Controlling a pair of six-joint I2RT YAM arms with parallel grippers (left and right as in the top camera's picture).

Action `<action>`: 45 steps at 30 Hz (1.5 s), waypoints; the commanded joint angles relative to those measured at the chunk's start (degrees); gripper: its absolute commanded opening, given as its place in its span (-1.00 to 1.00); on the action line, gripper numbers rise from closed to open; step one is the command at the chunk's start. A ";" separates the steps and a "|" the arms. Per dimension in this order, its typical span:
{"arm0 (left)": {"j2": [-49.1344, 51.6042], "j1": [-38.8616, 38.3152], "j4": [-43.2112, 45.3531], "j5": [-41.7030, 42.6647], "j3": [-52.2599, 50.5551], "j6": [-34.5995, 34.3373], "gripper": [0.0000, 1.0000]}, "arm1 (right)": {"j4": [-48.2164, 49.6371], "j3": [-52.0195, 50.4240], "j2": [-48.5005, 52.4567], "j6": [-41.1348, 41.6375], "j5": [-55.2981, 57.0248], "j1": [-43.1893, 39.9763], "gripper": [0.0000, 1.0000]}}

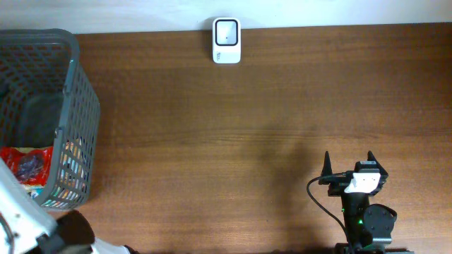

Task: Scan the item barcode
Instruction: 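Reach the left gripper into the basket and grasp the red HACKS candy bag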

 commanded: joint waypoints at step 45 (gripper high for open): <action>15.52 4.39 30.95 1.90 -40.68 -7.78 -0.93 | -0.13 -0.52 -0.37 -0.39 0.33 0.35 0.96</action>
